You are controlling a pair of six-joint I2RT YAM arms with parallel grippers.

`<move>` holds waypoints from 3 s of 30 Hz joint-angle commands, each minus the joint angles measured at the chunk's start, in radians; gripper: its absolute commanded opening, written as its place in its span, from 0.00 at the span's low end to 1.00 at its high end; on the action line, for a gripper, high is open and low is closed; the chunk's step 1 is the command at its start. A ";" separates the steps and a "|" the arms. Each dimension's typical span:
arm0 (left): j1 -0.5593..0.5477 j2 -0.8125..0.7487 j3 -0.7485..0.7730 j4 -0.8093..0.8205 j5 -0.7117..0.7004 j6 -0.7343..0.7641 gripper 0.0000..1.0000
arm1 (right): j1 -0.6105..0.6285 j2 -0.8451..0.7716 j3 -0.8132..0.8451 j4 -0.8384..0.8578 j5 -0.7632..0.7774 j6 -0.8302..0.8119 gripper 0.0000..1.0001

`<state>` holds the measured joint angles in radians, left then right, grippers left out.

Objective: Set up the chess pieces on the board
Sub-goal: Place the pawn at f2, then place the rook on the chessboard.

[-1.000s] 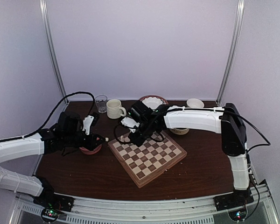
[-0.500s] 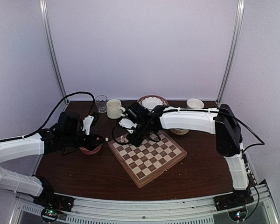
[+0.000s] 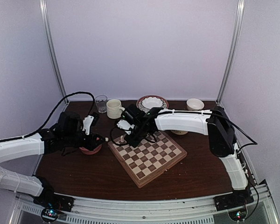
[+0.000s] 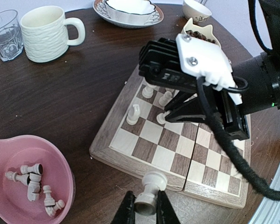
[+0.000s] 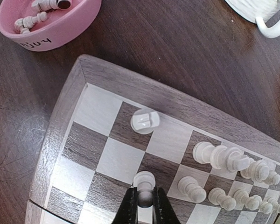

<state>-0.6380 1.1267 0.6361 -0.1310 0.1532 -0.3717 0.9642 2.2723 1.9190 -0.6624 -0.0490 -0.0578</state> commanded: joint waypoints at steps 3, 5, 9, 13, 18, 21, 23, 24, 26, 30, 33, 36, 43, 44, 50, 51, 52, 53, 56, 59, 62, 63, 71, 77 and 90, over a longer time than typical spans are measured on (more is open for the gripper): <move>-0.003 -0.014 0.024 0.025 -0.009 0.017 0.00 | 0.004 0.023 0.030 -0.008 0.044 -0.015 0.03; -0.003 -0.013 0.024 0.025 -0.009 0.017 0.00 | 0.004 0.024 0.031 -0.006 0.044 -0.017 0.03; -0.003 -0.013 0.024 0.026 -0.006 0.016 0.00 | 0.004 0.029 0.032 -0.004 0.044 -0.017 0.03; -0.003 -0.014 0.025 0.025 -0.007 0.016 0.00 | 0.004 0.036 0.036 -0.005 0.044 -0.020 0.04; -0.002 -0.012 0.025 0.026 -0.006 0.016 0.00 | 0.004 0.043 0.046 -0.008 0.044 -0.023 0.06; -0.003 -0.011 0.025 0.026 -0.004 0.016 0.00 | 0.004 0.048 0.053 -0.012 0.063 -0.025 0.07; -0.003 -0.011 0.025 0.026 -0.005 0.016 0.00 | 0.004 0.051 0.058 -0.014 0.066 -0.024 0.14; -0.003 -0.011 0.025 0.026 -0.004 0.016 0.00 | 0.004 0.052 0.060 -0.015 0.067 -0.025 0.20; -0.003 -0.010 0.025 0.025 -0.004 0.016 0.00 | 0.004 0.052 0.062 -0.015 0.067 -0.025 0.26; -0.003 -0.008 0.024 0.027 -0.007 0.016 0.00 | 0.004 0.048 0.086 -0.040 0.052 -0.028 0.30; -0.003 -0.004 0.025 0.027 -0.008 0.016 0.00 | 0.004 0.024 0.097 -0.047 0.051 -0.027 0.31; -0.003 0.003 0.028 0.027 -0.005 0.016 0.00 | 0.004 -0.016 0.096 -0.047 0.009 -0.020 0.33; -0.011 0.031 0.042 0.018 -0.006 0.023 0.00 | 0.004 -0.157 -0.006 -0.014 -0.047 0.001 0.36; -0.016 0.039 0.047 0.013 -0.008 0.025 0.00 | 0.004 -0.198 -0.062 0.020 -0.055 0.010 0.36; -0.103 0.086 0.104 -0.031 -0.026 0.036 0.00 | 0.004 -0.442 -0.389 0.188 -0.010 0.056 0.36; -0.116 0.097 0.119 -0.043 -0.034 0.039 0.00 | 0.004 -0.477 -0.450 0.221 0.003 0.058 0.37; -0.138 0.113 0.135 -0.056 -0.041 0.041 0.00 | 0.003 -0.508 -0.507 0.251 0.027 0.058 0.36; -0.151 0.133 0.153 -0.072 -0.039 0.044 0.00 | 0.002 -0.538 -0.559 0.287 0.053 0.082 0.37; -0.185 0.221 0.247 -0.150 -0.046 0.050 0.00 | -0.002 -0.611 -0.731 0.411 0.144 0.114 0.36; -0.226 0.331 0.377 -0.286 -0.061 0.061 0.00 | -0.014 -0.669 -0.834 0.513 0.204 0.138 0.36; -0.289 0.447 0.520 -0.453 -0.127 0.077 0.00 | -0.028 -0.711 -0.890 0.568 0.286 0.154 0.36; -0.318 0.473 0.565 -0.502 -0.188 0.080 0.00 | -0.033 -0.725 -0.909 0.586 0.311 0.161 0.36; -0.433 0.651 0.792 -0.686 -0.332 0.058 0.00 | -0.145 -0.781 -1.009 0.631 0.417 0.288 0.35; -0.455 0.795 0.928 -0.774 -0.357 0.051 0.00 | -0.208 -0.883 -1.109 0.710 0.403 0.343 0.34; -0.459 0.957 1.071 -0.872 -0.330 0.037 0.02 | -0.222 -0.983 -1.215 0.810 0.449 0.344 0.33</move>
<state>-1.0897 2.0628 1.6760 -0.9691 -0.1818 -0.3244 0.7483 1.3029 0.7132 0.1070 0.3748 0.2749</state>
